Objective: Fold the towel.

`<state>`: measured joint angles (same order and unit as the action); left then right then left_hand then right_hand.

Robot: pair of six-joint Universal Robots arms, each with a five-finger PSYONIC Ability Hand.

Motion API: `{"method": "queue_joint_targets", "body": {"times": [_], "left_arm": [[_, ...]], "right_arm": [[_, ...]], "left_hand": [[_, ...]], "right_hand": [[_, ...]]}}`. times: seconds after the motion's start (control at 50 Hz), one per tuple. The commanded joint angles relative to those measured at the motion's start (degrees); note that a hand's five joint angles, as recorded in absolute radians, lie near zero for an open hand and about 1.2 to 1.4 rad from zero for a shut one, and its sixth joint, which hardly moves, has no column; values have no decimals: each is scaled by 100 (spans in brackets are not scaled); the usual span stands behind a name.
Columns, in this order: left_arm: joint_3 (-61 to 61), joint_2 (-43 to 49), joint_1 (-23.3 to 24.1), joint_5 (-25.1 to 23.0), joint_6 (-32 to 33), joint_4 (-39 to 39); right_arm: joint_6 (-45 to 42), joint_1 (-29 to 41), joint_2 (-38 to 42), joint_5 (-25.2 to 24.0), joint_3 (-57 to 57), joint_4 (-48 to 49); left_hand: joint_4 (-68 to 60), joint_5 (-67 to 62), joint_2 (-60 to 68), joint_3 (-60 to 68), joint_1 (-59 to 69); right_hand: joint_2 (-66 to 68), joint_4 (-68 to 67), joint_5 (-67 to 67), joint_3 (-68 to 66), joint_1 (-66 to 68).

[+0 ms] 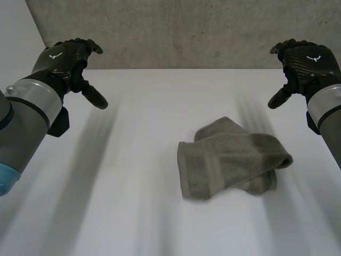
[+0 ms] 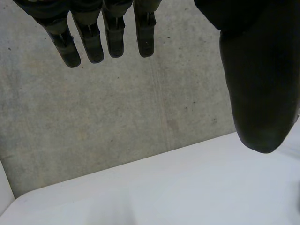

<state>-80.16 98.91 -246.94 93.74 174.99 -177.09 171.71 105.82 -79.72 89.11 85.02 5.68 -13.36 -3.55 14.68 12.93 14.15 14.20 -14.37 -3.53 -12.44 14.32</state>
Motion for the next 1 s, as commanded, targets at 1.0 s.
{"method": "queue_joint_targets", "body": {"times": [1.0], "left_arm": [[1467, 2957, 1393, -1596, 9, -36]], "right_arm": [[-990, -1151, 1177, -1589, 489, -928]], "left_hand": [[336, 132, -245, -293, -192]], "right_hand": [[-420, 437, 353, 244, -432]]}}
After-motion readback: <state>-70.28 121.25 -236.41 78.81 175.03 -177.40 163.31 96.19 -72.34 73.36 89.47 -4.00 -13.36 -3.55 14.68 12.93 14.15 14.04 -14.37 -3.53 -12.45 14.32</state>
